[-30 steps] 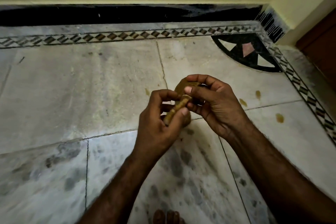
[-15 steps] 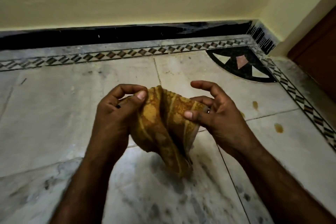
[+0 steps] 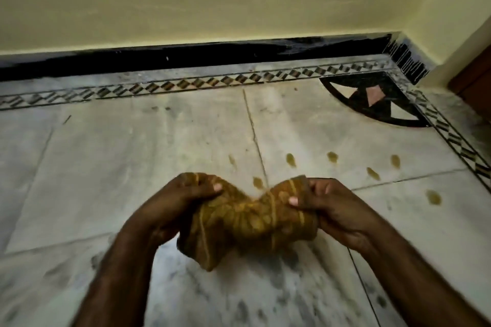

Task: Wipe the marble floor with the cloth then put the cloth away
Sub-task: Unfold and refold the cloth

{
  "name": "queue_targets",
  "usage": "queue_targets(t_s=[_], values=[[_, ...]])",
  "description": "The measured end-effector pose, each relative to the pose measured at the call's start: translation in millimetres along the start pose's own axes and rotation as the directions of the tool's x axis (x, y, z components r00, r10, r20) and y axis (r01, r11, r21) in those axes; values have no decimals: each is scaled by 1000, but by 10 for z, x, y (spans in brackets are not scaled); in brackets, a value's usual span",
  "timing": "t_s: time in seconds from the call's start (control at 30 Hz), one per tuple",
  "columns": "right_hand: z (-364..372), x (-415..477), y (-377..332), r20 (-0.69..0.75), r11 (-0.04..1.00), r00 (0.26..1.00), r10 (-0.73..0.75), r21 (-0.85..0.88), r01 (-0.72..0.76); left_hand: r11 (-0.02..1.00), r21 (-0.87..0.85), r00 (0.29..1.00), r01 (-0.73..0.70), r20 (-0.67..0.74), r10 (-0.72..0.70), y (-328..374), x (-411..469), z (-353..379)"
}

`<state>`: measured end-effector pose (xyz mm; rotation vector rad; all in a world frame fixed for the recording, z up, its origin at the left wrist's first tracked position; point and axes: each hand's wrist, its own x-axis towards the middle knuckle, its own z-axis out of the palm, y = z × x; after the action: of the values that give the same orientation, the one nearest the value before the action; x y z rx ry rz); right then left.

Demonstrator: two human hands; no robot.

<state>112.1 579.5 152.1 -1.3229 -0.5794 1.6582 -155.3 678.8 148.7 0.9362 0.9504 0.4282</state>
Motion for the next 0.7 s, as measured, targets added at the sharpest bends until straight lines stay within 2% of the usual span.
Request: queue_targets(t_s=[0.07,0.1,0.13,0.2,0.23,0.27,0.37,0.43,0.57,0.7], values=[[-67,39,-17,-44,990,999,-1,144,7,987,-161,995,13,-99,-29,-92,65,-41],[-111,46,-62,-46,981,999,-14,193,23,962,-272,995,4,-95,-31,-108,71,-75],[-157,57,-90,-49,980,998,-26,198,35,952,-304,997,7,-73,-30,-131,58,-113],[-208,84,-89,-58,991,998,-23,128,30,977,-202,997,74,0,-75,-153,38,-147],[-207,108,-76,-87,995,996,-16,99,24,988,-122,995,100,-11,-102,-180,59,-179],[-196,129,-64,-123,996,992,-13,91,24,991,-79,992,105,-60,-110,-202,89,-205],[-192,161,-78,-235,993,971,-39,103,64,991,-117,960,58,-266,-88,-193,150,-244],[-251,167,-97,-278,988,957,-81,102,114,996,-91,950,-3,-312,-26,-199,161,-295],[-300,153,-175,-208,983,961,-183,-54,175,994,52,978,-92,-182,100,-152,150,-287],[-319,136,-257,-127,963,962,-241,-156,221,950,294,964,-108,-203,173,-146,211,-185]])
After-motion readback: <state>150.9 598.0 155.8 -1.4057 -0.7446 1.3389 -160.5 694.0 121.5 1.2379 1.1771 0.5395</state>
